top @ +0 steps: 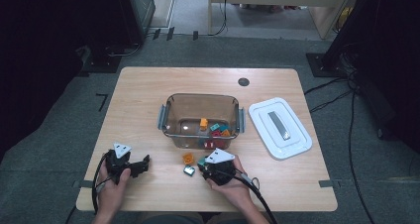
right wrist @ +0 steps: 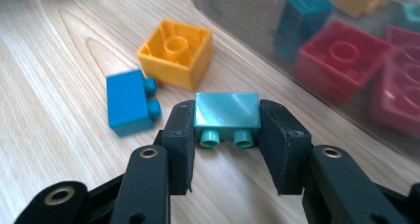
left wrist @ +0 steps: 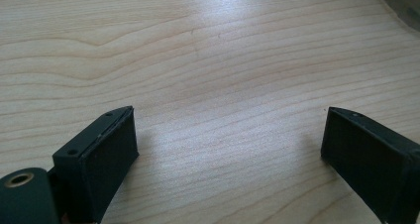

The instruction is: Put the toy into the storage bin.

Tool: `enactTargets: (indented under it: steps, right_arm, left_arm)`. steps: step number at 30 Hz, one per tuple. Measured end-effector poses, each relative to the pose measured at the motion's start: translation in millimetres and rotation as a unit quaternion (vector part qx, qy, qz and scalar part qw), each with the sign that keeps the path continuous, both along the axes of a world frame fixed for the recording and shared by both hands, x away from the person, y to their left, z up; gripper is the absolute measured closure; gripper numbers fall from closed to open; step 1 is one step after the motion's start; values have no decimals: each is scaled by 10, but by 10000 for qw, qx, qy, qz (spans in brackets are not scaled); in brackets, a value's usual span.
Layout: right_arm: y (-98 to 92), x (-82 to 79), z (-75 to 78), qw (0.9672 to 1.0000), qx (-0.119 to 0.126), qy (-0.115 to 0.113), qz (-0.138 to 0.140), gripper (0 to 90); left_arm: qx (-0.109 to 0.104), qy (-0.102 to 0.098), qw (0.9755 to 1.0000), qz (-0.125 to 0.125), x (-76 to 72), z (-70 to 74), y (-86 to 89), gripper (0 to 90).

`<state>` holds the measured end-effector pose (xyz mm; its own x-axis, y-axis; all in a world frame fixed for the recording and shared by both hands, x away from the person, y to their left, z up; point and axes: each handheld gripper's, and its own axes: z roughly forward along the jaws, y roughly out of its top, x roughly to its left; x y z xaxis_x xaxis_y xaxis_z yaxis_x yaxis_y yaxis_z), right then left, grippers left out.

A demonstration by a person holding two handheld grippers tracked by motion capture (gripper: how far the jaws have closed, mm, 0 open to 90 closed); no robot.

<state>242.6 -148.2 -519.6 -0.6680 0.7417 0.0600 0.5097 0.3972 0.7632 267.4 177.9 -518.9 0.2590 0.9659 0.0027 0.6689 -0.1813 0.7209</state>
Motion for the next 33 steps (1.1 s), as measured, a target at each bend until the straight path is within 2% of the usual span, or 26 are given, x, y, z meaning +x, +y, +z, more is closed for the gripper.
enactTargets:
  steps: [4, 9, 12, 16, 20, 28, 33]
  right_arm:
    - [-178, -27, 67, 9999, 35, 94, -37, 601]
    - [-500, -65, 273, 9998, -37, 14, -189, 601]
    - [-744, -73, 390, 9991, 110, 24, -408, 601]
    - [-927, -82, 496, 9980, 149, 2, -615, 600]
    - [-1122, -73, 623, 9969, 302, 15, -724, 600]
    - [-1332, -10, 811, 9954, 347, 115, -886, 600]
    - [-1379, 35, 898, 9950, 240, 158, -955, 600]
  left_arm:
    - [-5, -7, 10000, 0, 7, -1, -5, 72]
    - [-2, -2, 10000, -3, 10, 0, -7, 72]
    - [0, -2, 10000, -4, 10, 0, -7, 73]
    - [0, -1, 10000, -4, 9, 0, -7, 72]
    - [0, 0, 10000, 6, 10, 0, -5, 72]
    - [-6, -3, 10000, 11, 11, 0, -6, 72]
    - [3, 3, 10000, 8, 11, 1, -5, 72]
